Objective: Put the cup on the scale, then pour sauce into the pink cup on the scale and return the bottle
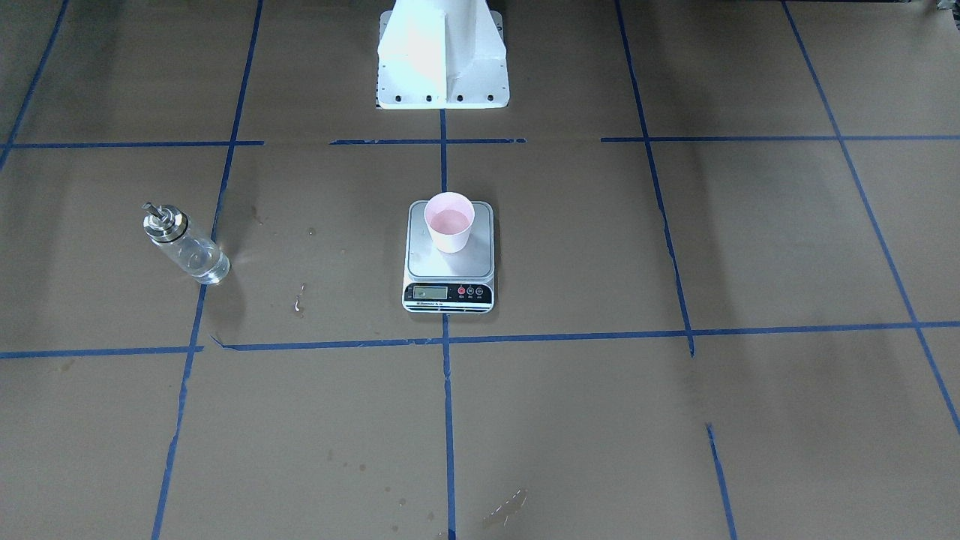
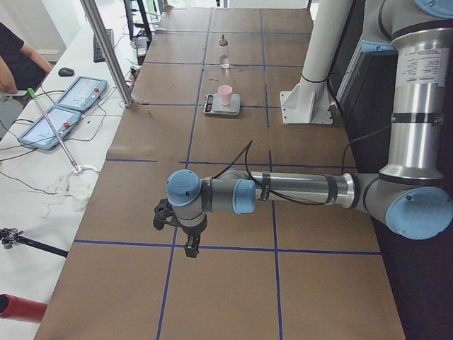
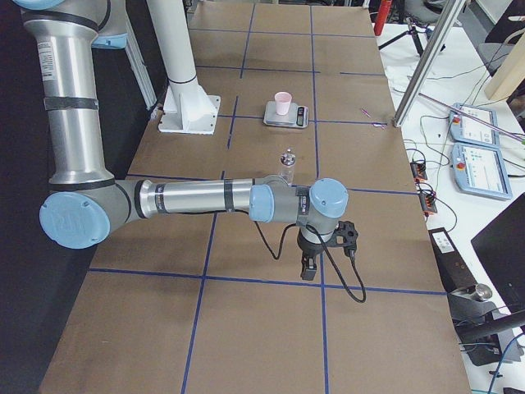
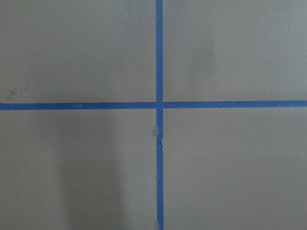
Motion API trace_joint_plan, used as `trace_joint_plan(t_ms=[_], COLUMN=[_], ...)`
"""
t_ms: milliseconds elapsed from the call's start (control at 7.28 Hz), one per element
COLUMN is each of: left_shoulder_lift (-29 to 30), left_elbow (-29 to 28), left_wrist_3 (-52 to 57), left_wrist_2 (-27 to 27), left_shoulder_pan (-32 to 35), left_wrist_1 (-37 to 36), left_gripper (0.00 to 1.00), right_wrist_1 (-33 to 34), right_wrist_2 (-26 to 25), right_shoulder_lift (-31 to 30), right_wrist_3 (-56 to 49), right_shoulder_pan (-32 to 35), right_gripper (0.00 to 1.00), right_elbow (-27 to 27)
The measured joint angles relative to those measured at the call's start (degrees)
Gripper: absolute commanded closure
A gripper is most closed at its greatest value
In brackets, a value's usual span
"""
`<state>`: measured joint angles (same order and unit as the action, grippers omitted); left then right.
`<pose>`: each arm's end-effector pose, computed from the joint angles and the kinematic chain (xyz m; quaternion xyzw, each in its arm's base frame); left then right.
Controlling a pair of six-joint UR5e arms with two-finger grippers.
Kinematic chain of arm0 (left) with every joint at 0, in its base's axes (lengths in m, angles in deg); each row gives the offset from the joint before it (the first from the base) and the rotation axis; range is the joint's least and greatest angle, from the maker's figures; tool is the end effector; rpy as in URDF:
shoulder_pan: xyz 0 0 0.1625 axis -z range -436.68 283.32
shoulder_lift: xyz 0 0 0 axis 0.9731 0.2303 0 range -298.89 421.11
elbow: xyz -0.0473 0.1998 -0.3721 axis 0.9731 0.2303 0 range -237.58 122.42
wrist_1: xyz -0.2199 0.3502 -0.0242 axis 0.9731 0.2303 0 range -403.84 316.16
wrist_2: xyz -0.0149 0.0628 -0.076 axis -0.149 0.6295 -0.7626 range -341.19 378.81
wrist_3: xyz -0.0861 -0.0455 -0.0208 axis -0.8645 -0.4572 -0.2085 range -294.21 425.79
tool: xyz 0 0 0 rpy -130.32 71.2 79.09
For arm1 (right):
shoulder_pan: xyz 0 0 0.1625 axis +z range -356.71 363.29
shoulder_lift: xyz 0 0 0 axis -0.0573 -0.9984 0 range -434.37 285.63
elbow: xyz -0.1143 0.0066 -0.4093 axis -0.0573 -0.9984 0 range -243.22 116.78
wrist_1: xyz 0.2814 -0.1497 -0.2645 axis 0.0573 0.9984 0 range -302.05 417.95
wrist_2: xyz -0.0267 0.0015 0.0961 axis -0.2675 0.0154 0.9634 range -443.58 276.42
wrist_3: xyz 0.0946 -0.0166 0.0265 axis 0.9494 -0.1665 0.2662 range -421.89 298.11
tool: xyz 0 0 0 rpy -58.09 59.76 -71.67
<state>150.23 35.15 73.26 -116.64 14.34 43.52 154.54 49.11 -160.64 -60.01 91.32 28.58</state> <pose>-0.0711 -0.4830 0.6460 0.0223 0.3857 0.0492 0.9210 0.0480 -0.5183 0.6239 -0.0208 -0.3635 0.0027 0.9314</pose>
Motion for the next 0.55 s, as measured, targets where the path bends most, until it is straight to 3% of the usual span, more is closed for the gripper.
trace_joint_plan(t_ms=[549], left_shoulder_lift=[-0.08], left_elbow=[0.00], left_wrist_3=[0.00], left_wrist_2=[0.01], left_shoulder_pan=[0.02], left_wrist_1=[0.00], left_gripper=[0.00], right_wrist_1=[-3.11], right_wrist_2=[1.89], right_shoulder_lift=[-0.56], right_wrist_3=[0.15], right_shoulder_pan=[0.02], right_gripper=[0.00], right_elbow=[-0.60])
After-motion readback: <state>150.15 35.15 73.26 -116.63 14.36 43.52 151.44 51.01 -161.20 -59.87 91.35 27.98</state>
